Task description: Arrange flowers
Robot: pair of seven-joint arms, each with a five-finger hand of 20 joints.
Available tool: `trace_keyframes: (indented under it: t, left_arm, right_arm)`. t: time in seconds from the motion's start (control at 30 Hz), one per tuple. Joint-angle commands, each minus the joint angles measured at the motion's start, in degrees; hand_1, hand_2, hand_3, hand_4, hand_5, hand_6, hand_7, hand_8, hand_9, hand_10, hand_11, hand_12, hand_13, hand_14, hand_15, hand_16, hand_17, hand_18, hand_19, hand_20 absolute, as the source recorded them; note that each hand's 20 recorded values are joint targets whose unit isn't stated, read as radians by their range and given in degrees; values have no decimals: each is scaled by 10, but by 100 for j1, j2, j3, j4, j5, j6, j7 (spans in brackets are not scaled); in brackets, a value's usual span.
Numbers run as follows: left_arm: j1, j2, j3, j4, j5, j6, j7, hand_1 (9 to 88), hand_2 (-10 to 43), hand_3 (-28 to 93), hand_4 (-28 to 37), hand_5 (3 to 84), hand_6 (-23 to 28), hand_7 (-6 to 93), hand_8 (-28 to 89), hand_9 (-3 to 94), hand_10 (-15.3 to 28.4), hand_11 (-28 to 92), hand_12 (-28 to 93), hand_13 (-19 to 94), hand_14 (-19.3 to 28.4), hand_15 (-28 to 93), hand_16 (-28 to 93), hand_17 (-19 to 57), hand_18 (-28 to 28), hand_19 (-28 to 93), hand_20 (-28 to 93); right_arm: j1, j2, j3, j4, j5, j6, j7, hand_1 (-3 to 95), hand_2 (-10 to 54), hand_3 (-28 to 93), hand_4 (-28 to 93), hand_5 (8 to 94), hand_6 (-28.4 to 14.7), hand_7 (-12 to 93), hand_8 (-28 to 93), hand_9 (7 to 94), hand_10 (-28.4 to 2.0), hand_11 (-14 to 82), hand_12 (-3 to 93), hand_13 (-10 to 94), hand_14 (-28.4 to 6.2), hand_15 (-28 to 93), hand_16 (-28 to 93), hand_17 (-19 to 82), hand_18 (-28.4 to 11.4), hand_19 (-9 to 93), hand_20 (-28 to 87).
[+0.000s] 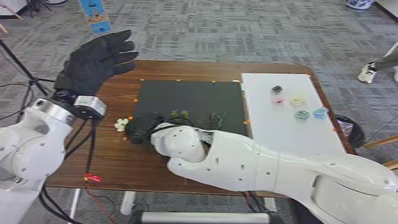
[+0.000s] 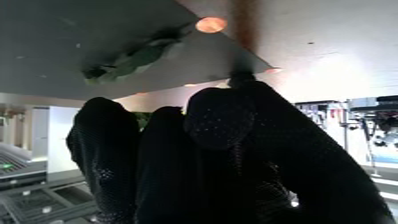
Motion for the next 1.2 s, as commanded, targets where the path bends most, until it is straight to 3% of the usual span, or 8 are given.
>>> trace_keyframes:
  t: [0.03,0.2,0.4,0.53,0.8,0.9,1.2]
  left_arm:
    - [300,-46,-251,-143,-30,34,45,239,-23,711,-283,310,29,202,-98,293,129,249,177,242,151,295,7,-91,228,460,91]
    - [847,-103,-706,-360,-16,175,111,239,-24,711,-283,309,29,201,-98,294,129,249,177,242,150,294,6,-92,228,461,91]
    - [1178,-143,-988,-474,-15,235,108,239,-24,711,-283,310,29,202,-98,294,129,248,177,242,150,293,7,-92,228,460,91]
    - [1191,-159,-968,-476,-17,231,101,238,-24,711,-283,310,29,202,-98,293,129,249,177,242,150,292,7,-92,228,460,91]
    - [940,-132,-746,-377,-25,167,50,239,-24,711,-283,309,29,203,-98,293,129,247,177,242,150,293,8,-91,227,461,92]
    - [915,-131,-711,-373,-24,180,76,239,-24,712,-283,309,29,204,-99,293,129,247,177,242,150,293,8,-91,227,461,92]
    - [494,-85,-385,-207,-39,75,18,239,-24,711,-283,310,30,203,-99,295,129,249,178,242,150,294,7,-91,227,461,92]
  right_arm:
    - [262,14,-200,44,-38,-381,625,238,241,917,-93,391,14,179,-150,848,-92,674,314,865,-34,898,381,593,-218,932,752]
    - [442,265,-356,-155,-41,-603,728,240,235,917,-84,427,6,168,-143,859,-90,672,312,874,-33,897,380,602,-217,932,753]
    - [429,601,-298,-458,-23,-909,707,239,234,915,-78,458,2,162,-139,866,-91,669,313,879,-32,895,384,609,-216,932,755]
    - [322,648,-207,-539,-65,-598,606,238,235,914,-76,454,6,160,-137,863,-91,668,318,877,-33,892,390,609,-217,932,756]
    - [224,633,-123,-647,-46,645,389,239,228,926,-75,290,-27,114,-104,777,-115,639,327,822,-40,878,407,551,-221,932,740]
    - [200,532,-58,-568,-36,596,410,238,221,927,-80,284,-27,107,-100,773,-119,635,335,819,-40,878,405,548,-222,932,738]
    - [136,153,-13,-136,126,500,605,235,210,929,-87,269,-20,105,-98,768,-120,633,336,815,-40,878,401,541,-222,932,734]
